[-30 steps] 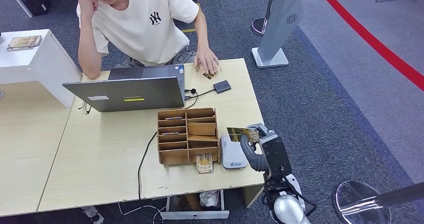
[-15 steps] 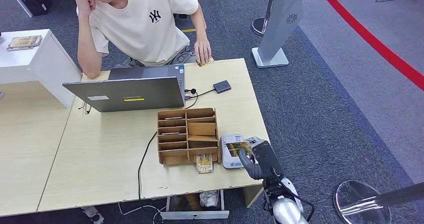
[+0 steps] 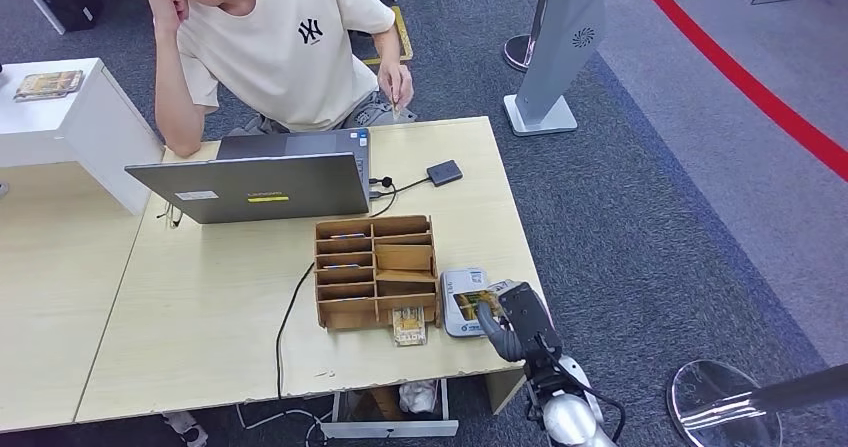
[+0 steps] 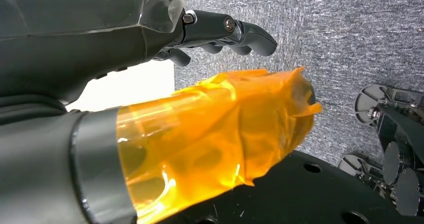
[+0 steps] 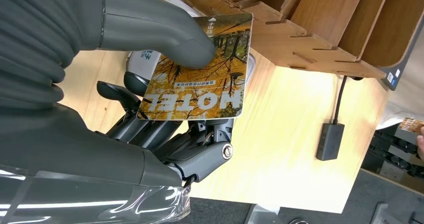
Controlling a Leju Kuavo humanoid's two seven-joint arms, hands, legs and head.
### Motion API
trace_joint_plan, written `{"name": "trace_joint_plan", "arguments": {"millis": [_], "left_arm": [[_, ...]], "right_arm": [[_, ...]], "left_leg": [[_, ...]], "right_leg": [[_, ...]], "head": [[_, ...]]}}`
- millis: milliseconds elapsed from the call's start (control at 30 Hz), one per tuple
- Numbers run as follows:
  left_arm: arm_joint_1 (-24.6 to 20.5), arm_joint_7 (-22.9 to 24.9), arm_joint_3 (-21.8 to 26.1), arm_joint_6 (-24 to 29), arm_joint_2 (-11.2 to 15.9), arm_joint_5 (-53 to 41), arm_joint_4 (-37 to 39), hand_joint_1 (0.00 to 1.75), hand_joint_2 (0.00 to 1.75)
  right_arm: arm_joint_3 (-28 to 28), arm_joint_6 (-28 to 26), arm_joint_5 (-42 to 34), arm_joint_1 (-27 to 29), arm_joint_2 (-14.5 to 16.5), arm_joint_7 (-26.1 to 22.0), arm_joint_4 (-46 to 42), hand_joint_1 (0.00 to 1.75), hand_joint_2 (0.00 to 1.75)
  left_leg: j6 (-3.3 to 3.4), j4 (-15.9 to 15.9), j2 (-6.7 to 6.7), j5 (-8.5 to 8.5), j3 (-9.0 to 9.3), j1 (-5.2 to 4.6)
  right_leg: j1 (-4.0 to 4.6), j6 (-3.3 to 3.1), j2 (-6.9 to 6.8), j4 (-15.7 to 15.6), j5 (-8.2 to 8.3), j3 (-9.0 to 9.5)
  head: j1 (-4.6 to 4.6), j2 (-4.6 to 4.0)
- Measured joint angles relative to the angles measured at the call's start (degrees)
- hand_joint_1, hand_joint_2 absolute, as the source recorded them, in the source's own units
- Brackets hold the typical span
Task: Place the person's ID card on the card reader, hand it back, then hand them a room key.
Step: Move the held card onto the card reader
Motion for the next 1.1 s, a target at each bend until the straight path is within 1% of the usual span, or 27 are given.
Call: {"name": "trace_joint_plan", "arguments": {"millis": [467,1100], "left_arm": [[-0.1,0.1,0.0,-0.2,0.4,-1.0,0.0,0.0,0.0],[-0.1,0.2,0.0,-1.1,0.9,-1.4,0.0,0.0,0.0]], "right_arm": [[-0.2,1.8,-0.9,-4.3,0.4,0.8,5.8,1.75,1.75],[-0.5,3.7,-0.6,-7.7,0.5,1.3,11.5,1.75,1.75]], "left_leg": [[-0.01,0.0,0.0,0.01,0.0,0.0],[0.0,0.0,0.0,0.01,0.0,0.0]], "right_leg": [[0.0,0.0,0.0,0.0,0.0,0.0],[0.0,0.0,0.0,0.0,0.0,0.0]], "head": [[0.0,0.0],[0.0,0.0]]}}
